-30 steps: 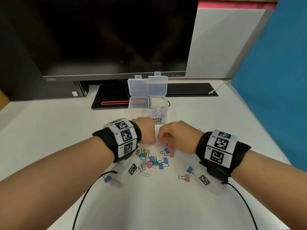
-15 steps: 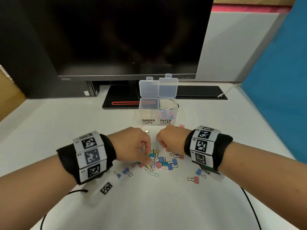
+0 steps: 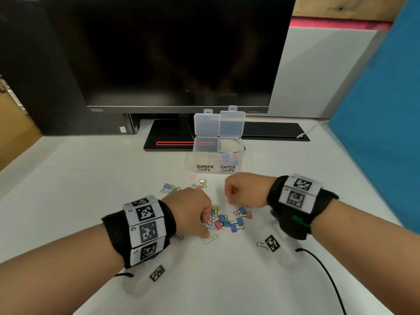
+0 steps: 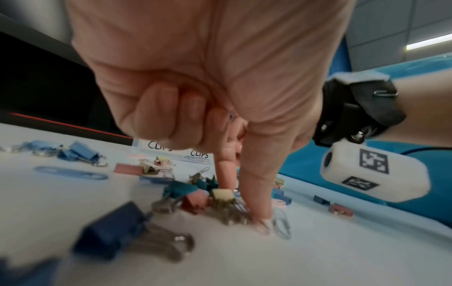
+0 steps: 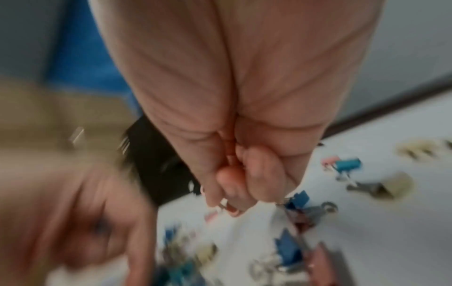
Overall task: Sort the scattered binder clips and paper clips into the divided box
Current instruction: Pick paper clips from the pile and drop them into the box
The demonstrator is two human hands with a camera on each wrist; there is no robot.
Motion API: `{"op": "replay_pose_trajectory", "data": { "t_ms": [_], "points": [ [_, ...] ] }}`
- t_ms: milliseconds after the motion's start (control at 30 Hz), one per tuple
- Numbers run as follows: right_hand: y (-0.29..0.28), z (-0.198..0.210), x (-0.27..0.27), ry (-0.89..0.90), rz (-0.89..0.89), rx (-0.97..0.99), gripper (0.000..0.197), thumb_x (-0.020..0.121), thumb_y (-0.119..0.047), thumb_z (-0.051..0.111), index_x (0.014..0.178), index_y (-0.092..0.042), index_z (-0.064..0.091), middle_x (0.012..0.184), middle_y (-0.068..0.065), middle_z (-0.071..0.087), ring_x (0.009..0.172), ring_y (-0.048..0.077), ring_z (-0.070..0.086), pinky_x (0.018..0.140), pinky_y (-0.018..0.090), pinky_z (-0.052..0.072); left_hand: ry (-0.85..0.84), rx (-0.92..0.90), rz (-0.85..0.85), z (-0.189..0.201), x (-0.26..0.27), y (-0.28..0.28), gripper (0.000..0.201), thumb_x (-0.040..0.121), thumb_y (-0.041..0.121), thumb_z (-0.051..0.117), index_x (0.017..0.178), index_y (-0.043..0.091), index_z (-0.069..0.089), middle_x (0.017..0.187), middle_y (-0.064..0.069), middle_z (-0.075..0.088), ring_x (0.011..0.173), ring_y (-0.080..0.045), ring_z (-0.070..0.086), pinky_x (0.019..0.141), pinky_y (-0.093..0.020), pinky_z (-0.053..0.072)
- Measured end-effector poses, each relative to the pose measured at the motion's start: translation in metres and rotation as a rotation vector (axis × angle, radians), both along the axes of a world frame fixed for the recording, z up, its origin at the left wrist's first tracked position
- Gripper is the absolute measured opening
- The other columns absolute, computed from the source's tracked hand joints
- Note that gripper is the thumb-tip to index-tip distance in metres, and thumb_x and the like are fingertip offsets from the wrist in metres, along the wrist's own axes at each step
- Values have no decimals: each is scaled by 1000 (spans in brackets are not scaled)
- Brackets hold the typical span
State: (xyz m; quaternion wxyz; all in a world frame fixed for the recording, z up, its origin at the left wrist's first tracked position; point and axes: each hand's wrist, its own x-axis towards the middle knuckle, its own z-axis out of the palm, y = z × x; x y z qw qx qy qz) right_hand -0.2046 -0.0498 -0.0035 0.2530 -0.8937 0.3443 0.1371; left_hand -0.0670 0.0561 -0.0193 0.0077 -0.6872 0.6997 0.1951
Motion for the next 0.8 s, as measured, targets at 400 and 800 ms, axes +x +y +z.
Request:
{"op": "replay_pose_trajectory", "data": {
  "t_ms": [400,800],
  "points": [
    [11,-2,-42,-450,-612,911,20,91,-6,45,72,-9,50,60,3,41,45,12,34,37,19,26,2,-14,-85,6,1,9,26,80,32,68,106,30,67,62,17,37,58,1,38,52,-14,27],
    [56,-17,-17,6,67,-209,24,91,-22,50,86,-3,63,88,11,65,82,29,62,61,27,42,29,-74,-71,-1,4,13,27,82,43,65,104,28,66,87,10,59,80,-9,49,70,-22,39]
  ]
}}
